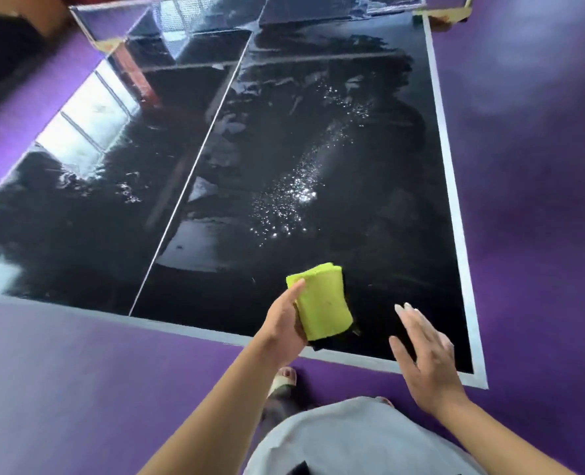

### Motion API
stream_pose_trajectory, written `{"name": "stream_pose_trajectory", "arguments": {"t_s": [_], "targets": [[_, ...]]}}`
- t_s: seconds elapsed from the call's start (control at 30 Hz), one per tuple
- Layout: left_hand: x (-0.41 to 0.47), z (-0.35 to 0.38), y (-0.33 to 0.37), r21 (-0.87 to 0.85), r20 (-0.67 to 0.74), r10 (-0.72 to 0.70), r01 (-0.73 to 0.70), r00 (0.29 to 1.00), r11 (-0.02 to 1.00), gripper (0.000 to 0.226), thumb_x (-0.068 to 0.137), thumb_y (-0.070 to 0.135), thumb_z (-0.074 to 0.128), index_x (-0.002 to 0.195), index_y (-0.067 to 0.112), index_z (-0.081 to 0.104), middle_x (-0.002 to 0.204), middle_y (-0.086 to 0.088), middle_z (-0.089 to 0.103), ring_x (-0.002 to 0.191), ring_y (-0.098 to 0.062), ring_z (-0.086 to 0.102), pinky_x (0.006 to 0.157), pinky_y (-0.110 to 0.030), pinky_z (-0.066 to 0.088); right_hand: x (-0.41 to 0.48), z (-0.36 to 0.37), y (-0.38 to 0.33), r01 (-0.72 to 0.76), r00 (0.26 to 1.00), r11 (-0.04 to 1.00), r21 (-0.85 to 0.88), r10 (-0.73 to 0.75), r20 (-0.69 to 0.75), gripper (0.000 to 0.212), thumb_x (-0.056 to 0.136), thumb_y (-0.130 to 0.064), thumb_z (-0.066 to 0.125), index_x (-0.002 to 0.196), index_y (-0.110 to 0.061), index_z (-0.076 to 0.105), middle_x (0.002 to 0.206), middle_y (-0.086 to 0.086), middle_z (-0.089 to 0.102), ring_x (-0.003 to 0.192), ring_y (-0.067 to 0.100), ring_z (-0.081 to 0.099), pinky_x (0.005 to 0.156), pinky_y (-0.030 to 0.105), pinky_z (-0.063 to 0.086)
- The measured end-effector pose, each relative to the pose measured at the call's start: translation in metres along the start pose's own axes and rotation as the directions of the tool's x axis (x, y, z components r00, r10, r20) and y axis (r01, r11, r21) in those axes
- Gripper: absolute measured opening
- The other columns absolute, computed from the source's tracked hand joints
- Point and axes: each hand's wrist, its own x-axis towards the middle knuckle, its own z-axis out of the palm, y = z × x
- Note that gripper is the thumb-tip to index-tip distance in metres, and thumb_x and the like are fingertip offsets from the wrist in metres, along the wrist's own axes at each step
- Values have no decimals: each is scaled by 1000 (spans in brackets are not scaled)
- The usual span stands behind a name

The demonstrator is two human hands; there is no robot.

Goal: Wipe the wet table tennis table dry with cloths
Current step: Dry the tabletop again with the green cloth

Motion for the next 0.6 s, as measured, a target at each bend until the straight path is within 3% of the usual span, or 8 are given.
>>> {"name": "stream_pose_trajectory", "arguments": {"t_s": [0.1, 0.17, 0.2, 0.3, 0.37, 0.47, 0.53, 0.6], "targets": [[-11, -76, 40, -59, -213, 129, -145, 968, 988, 50, 101, 46, 47, 136, 10, 55, 129, -25, 64, 105, -45, 63, 49, -31, 50, 20, 24, -32, 23, 998, 998, -58, -19, 61, 61, 98, -58, 27, 151, -29, 36, 160, -5, 32, 147, 12, 28, 119, 44, 20], [-13, -129, 71, -76, -425, 178, -231, 888, 970, 42, 101, 43, 52, 130, 13, 58, 122, -19, 67, 105, -41, 64, 43, -32, 49, 32, 47, -60, 52, 990, 994, -92, -39, 133, 55, 101, -49, 38, 152, -29, 34, 161, -5, 29, 147, 14, 28, 119, 42, 19], [-11, -154, 87, -73, -488, 193, -260, 851, 963, 39, 100, 42, 54, 127, 16, 60, 118, -14, 68, 106, -38, 66, 49, -35, 53, 37, 59, -73, 80, 984, 991, -111, -61, 165, 54, 101, -45, 42, 152, -29, 33, 161, -6, 28, 148, 13, 27, 119, 41, 19], [-3, -214, 142, -20, -591, 234, -305, 772, 952, 42, 99, 43, 57, 131, 16, 61, 111, -3, 67, 104, -28, 65, 95, -48, 55, 52, 96, -112, 173, 957, 973, -151, -130, 260, 56, 101, -45, 43, 153, -34, 29, 162, -9, 25, 149, 8, 23, 119, 38, 16], [5, -249, 179, 94, -630, 306, -321, 714, 942, 39, 102, 42, 51, 134, 21, 58, 108, 2, 62, 100, -22, 61, 99, -41, 48, 63, 118, -138, 162, 952, 971, -177, -106, 289, 57, 101, -48, 39, 155, -37, 22, 164, -11, 20, 150, 6, 16, 120, 37, 13], [16, -291, 223, 485, -483, 624, -406, 614, 775, 42, 104, 34, 40, 146, 33, 46, 109, 22, 56, 102, -2, 57, 96, -22, 42, 78, 144, -171, 91, 957, 957, -275, -8, 290, 59, 101, -52, 32, 156, -37, 14, 166, -10, 12, 152, 8, 9, 121, 40, 11], [33, -317, 237, 714, -362, 740, -342, 567, 611, 47, 100, 34, 40, 146, 25, 46, 121, 21, 56, 110, -4, 54, 103, -25, 38, 84, 156, -183, 44, 951, 925, -378, 77, 300, 62, 102, -55, 28, 157, -37, 8, 167, -8, 5, 153, 11, 2, 122, 42, 9], [57, -344, 235, 843, -229, 704, -225, 673, 489, 57, 92, 41, 39, 146, 22, 46, 137, 3, 56, 126, -22, 51, 110, -37, 35, 84, 162, -187, -2, 939, 895, -447, 156, 307, 63, 101, -57, 25, 157, -36, 4, 167, -8, 1, 154, 12, -2, 122, 43, 8]]}}
